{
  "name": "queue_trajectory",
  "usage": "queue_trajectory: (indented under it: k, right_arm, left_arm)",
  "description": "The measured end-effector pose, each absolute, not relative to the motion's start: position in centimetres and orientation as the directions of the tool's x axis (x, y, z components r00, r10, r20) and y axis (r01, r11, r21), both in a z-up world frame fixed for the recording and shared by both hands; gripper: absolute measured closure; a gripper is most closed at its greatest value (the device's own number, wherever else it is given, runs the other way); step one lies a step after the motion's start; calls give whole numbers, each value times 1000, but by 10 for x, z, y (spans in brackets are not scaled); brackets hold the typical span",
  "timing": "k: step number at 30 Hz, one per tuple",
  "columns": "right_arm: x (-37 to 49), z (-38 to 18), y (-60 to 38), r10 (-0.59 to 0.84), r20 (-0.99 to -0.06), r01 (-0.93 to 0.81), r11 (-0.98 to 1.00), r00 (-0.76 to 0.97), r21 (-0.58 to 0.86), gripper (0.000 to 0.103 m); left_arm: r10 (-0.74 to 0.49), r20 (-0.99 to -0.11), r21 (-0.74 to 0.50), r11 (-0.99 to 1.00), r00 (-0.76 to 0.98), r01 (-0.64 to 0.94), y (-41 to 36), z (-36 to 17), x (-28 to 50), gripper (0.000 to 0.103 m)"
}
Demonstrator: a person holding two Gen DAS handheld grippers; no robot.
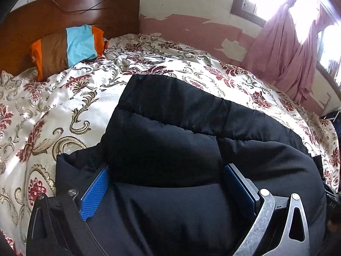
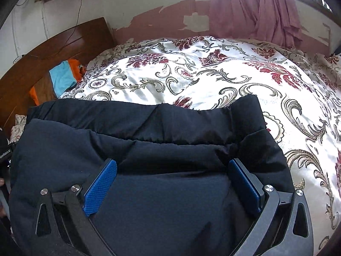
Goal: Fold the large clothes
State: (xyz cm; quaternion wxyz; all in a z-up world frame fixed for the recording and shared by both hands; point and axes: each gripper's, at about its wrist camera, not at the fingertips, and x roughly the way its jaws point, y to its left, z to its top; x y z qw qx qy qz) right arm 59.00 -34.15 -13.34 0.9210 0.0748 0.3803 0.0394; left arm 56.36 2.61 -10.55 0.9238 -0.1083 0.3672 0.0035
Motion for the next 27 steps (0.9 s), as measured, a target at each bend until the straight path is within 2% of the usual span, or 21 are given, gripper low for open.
queue_trajectory:
  k: [21, 27]
  right_arm:
    - [589, -137, -341, 131, -686, -13, 985, 716, 175, 1]
    - [588, -134, -342, 131, -680, -14, 985, 722, 174, 1]
  left_arm:
    - [-67, -649, -200, 976, 758, -85, 26, -115, 564, 0]
    - [-87, -619, -235, 969, 780, -78, 31, -117, 561, 0]
